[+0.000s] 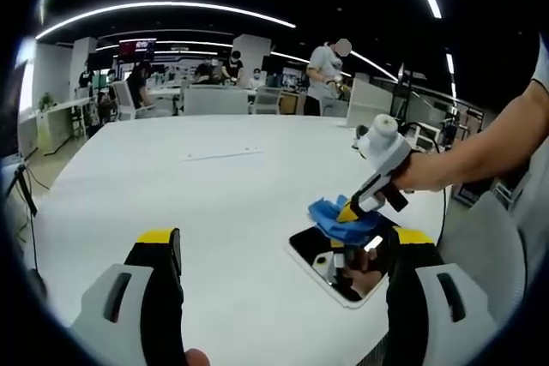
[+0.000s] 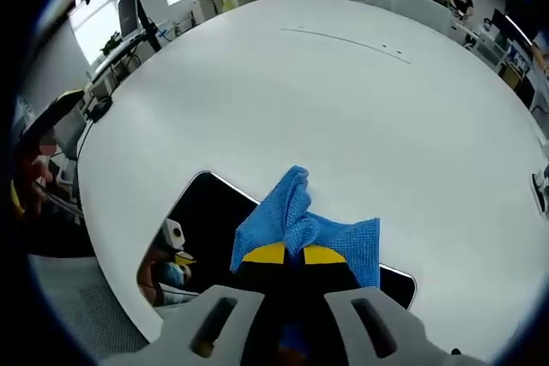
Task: Wipe the mirror surface with the cleaning cloth until all visible marks leave the cleaned area.
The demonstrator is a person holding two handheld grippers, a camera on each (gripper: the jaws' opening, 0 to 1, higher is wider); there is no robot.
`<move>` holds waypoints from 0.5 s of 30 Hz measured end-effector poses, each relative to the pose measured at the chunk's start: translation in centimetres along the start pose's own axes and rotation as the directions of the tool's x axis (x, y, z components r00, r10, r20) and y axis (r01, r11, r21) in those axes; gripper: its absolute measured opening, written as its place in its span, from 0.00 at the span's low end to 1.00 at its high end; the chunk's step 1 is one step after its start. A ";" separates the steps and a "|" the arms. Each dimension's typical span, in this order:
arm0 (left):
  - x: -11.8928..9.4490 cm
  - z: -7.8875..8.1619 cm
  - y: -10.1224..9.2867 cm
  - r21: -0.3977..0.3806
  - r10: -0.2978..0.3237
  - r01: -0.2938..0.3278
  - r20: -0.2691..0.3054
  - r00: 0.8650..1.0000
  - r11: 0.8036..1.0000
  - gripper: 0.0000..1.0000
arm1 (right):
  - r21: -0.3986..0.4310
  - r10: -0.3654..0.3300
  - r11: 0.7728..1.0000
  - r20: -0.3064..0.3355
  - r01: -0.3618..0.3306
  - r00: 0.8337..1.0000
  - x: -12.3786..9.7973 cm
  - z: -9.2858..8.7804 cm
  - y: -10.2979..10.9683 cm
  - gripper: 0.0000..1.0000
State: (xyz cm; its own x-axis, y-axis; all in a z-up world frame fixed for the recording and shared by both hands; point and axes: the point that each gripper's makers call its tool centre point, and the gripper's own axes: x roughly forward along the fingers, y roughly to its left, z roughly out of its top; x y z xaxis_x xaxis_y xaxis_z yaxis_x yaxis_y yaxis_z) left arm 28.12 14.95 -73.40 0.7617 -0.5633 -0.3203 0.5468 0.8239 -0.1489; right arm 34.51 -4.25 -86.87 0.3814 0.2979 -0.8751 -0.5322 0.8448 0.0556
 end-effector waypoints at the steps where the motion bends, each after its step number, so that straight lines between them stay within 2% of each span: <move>1: 0.0 0.2 0.0 0.001 0.001 -0.001 0.003 1.000 1.000 0.99 | -0.001 0.000 1.000 0.001 0.000 1.000 0.0 0.0 0.0 0.00; 4: -0.2 0.2 0.1 -0.007 0.005 -0.005 0.012 1.000 1.000 0.99 | -0.003 -0.002 1.000 0.002 0.002 1.000 0.0 -0.1 -0.1 0.00; 7: -0.1 -0.5 0.1 -0.015 0.003 -0.003 -0.003 1.000 1.000 0.99 | 0.002 -0.003 1.000 0.002 0.003 1.000 -0.1 -0.2 -0.3 0.00; 15: -0.3 -0.3 0.2 -0.015 0.011 -0.011 0.001 1.000 1.000 0.99 | 0.004 -0.006 1.000 0.004 0.006 1.000 -0.3 -0.5 -0.7 0.00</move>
State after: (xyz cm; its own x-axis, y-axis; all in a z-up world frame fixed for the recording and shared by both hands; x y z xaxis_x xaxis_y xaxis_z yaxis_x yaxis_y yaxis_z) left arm 27.83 15.29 -73.63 0.7679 -0.5542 -0.3213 0.5331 0.8309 -0.1592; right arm 34.39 -5.11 -86.88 0.3880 0.2944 -0.8733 -0.5268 0.8484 0.0520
